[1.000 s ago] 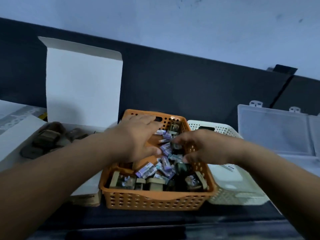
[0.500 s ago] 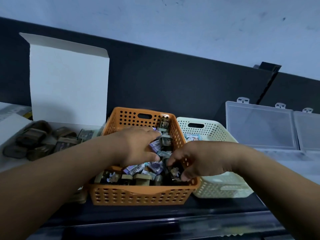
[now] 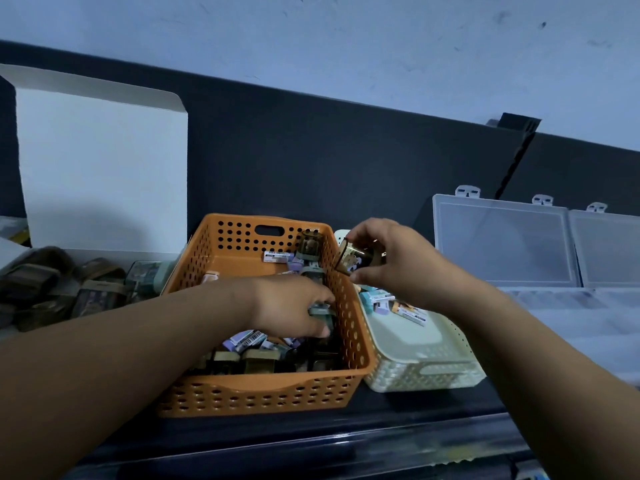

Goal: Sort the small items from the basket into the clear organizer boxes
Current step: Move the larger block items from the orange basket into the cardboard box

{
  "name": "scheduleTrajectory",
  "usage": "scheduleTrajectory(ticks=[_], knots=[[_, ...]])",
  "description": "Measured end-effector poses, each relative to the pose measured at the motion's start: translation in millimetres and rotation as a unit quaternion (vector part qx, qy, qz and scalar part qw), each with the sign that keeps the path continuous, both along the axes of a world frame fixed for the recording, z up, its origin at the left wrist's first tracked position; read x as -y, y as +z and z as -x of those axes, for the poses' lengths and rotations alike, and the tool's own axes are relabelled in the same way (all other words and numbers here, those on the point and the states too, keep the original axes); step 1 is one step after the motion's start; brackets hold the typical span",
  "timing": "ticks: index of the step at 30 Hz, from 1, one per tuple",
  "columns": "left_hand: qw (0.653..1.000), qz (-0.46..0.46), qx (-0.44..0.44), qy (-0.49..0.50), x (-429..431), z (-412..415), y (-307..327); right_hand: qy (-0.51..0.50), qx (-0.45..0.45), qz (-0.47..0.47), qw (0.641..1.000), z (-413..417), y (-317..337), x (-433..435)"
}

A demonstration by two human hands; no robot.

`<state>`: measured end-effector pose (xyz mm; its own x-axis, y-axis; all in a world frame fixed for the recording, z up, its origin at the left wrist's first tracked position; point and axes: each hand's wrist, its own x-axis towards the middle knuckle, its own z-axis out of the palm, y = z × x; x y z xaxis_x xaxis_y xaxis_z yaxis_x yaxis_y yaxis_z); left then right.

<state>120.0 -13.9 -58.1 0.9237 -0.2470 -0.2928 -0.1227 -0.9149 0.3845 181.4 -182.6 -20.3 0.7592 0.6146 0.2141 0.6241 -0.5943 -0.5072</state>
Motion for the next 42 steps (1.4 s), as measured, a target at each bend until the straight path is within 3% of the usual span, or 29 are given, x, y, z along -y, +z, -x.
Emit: scheduleTrajectory(ticks=[6, 15, 22, 30, 42], knots=[[0.999, 0.039, -0.037, -0.004, 2.8, -1.3, -1.8, 0.0, -0.012, -0.005, 1.0, -1.1, -8.4, 3.6], [0.98, 0.186, -0.051, 0.041, -8.9, -2.9, -6.0, 0.021, -0.03, -0.014, 0.999, -4.7, -5.9, -8.3], [0.988, 0.085, 0.061, 0.116, -42.5, 11.6, 15.2, 0.054, -0.01, 0.017, 0.998, -5.0, 3.7, -32.0], [0.948, 0.059, 0.206, 0.235, -111.6, 67.0, 52.0, 0.149, 0.03, 0.052, 0.987, 12.8, 21.8, -106.2], [0.914, -0.049, 0.207, 0.347, -194.9, 128.6, 26.5, 0.28, 0.03, 0.146, 0.948, 62.4, -9.9, -224.0]])
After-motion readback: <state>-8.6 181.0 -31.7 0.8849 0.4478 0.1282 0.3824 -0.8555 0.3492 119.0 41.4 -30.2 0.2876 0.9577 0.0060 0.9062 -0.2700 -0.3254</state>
